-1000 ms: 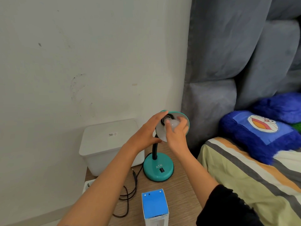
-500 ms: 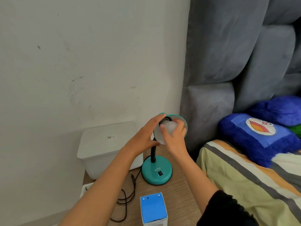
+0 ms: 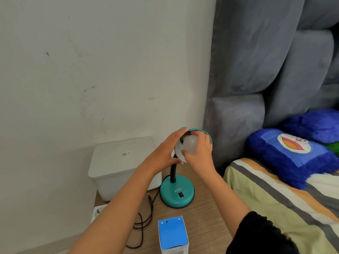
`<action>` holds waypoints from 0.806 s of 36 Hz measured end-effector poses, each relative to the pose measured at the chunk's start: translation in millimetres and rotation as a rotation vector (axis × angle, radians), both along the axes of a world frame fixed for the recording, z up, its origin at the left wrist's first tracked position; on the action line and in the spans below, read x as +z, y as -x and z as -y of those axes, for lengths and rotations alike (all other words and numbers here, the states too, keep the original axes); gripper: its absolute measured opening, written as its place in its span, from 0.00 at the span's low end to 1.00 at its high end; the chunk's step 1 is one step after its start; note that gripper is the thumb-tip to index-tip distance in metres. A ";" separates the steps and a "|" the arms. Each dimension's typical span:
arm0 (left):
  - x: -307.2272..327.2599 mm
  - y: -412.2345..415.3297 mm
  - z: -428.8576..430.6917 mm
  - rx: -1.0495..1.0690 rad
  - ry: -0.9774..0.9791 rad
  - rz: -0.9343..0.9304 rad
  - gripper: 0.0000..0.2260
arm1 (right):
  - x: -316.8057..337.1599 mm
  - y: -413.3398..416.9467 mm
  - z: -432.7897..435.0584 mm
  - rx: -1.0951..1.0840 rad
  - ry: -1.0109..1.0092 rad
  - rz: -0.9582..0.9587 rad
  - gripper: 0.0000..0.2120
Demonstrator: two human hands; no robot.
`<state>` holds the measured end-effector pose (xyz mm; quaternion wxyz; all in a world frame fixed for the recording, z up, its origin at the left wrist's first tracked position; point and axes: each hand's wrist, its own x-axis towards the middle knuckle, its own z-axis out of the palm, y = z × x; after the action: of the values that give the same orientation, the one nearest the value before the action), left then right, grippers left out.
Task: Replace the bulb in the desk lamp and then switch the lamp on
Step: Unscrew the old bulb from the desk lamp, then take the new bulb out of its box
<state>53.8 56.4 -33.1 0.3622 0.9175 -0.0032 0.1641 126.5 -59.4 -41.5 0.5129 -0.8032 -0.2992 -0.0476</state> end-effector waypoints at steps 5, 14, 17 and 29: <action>2.9 -0.7 2.7 0.008 -0.035 -0.019 0.45 | 0.5 -1.4 10.3 0.009 -0.022 0.016 0.28; 0.0 7.8 21.4 0.126 -0.122 0.010 0.42 | 6.5 10.5 37.2 0.007 -0.061 -0.025 0.28; -2.8 21.2 35.5 0.210 -0.092 0.093 0.37 | 8.2 19.9 51.1 0.010 -0.087 -0.030 0.27; -84.8 123.2 74.0 0.339 0.105 -0.175 0.27 | -54.9 71.4 104.6 0.020 -0.045 -0.101 0.28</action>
<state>-69.4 -17.6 -117.9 0.3754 0.8956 0.1916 0.1422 55.2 -163.9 -96.4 0.5457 -0.7899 -0.2798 -0.0087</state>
